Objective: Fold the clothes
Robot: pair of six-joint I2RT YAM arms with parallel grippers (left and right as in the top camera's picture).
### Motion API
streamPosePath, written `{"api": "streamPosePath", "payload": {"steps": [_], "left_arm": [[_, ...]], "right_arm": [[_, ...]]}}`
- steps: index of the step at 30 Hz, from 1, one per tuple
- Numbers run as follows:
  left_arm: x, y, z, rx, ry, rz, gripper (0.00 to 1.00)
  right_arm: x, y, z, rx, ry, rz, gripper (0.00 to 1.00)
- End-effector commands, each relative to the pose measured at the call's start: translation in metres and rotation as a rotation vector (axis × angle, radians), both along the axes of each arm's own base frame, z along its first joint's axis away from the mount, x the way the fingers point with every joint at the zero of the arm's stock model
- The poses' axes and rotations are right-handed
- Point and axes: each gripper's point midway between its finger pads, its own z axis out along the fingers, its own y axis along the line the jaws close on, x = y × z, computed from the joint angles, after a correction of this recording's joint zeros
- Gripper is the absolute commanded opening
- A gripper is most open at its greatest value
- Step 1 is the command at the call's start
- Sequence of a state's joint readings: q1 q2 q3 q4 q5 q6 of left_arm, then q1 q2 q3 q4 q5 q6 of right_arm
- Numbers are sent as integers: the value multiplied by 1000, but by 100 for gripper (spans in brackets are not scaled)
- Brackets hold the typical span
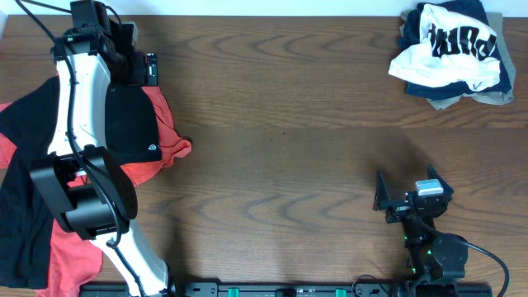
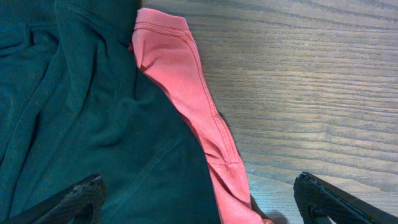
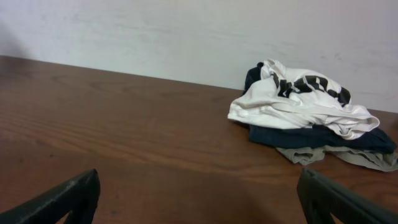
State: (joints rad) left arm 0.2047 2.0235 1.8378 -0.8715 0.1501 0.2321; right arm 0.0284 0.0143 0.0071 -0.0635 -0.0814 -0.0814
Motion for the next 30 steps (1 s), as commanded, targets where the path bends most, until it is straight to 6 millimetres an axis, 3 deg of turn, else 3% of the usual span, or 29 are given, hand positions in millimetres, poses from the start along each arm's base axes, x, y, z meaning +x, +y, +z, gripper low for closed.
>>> {"api": "streamPosePath", "payload": {"steps": [1, 3, 6, 9, 15, 19, 21, 24, 30], "left_arm": [[-1, 2, 1, 1, 1, 12, 98], [-1, 1, 5, 3, -7, 11, 98], [-3, -1, 28, 13, -56, 7, 98], [-10, -4, 69, 27, -142, 6, 98], [-32, -26, 176, 2, -437, -38, 98], [-56, -41, 224, 15, -637, -81, 98], [-68, -49, 232, 27, -713, -97, 98], [-89, -61, 230, 41, -815, -124, 98], [-129, -83, 189, 57, -996, -174, 98]], "right_arm": [[-1, 1, 0, -9, -4, 7, 99], [-1, 1, 0, -9, -4, 7, 99], [-1, 1, 0, -9, -4, 7, 99], [-1, 1, 0, -9, -4, 7, 99], [-1, 1, 0, -9, -4, 7, 99], [-1, 1, 0, -9, -4, 7, 99], [-1, 1, 0, -9, -4, 7, 99], [-1, 1, 0, -9, -4, 7, 99], [-1, 1, 0, -9, -4, 7, 99]]}}
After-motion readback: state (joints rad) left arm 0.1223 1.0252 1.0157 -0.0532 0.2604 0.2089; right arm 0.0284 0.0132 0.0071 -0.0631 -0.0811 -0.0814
